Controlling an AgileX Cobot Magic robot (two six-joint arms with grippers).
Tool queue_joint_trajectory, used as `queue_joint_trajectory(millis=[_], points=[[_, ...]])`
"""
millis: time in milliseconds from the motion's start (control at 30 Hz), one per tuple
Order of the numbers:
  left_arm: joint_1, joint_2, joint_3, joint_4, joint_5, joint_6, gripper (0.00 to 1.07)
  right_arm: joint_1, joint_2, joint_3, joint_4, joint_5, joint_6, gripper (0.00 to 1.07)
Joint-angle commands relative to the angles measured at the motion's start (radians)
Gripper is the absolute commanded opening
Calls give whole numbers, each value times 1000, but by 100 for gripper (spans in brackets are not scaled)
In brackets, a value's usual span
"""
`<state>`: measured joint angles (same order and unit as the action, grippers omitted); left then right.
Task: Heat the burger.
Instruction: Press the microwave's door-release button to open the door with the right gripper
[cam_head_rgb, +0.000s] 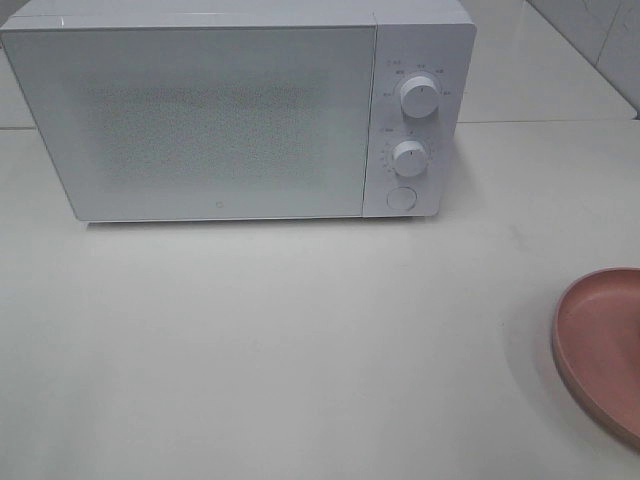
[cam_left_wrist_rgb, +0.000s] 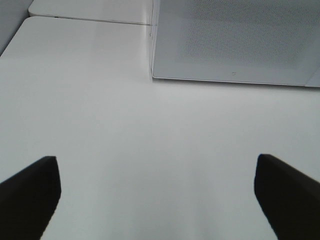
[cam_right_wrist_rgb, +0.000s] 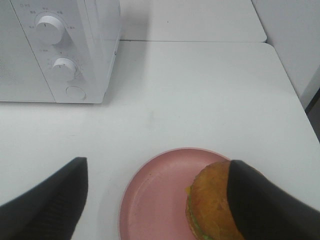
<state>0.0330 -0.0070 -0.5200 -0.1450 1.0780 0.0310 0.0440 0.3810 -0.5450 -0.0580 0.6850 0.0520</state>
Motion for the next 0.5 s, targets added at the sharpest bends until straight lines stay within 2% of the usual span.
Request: queue_joint_trajectory(millis=[33,500], points=[[-2,-13,4,-3,-11,-3,98,-7,30,-7,-3,-45,5,73],[-2,-13,4,-3,-11,-3,98,-7,215,-7,-2,-240,5,73]])
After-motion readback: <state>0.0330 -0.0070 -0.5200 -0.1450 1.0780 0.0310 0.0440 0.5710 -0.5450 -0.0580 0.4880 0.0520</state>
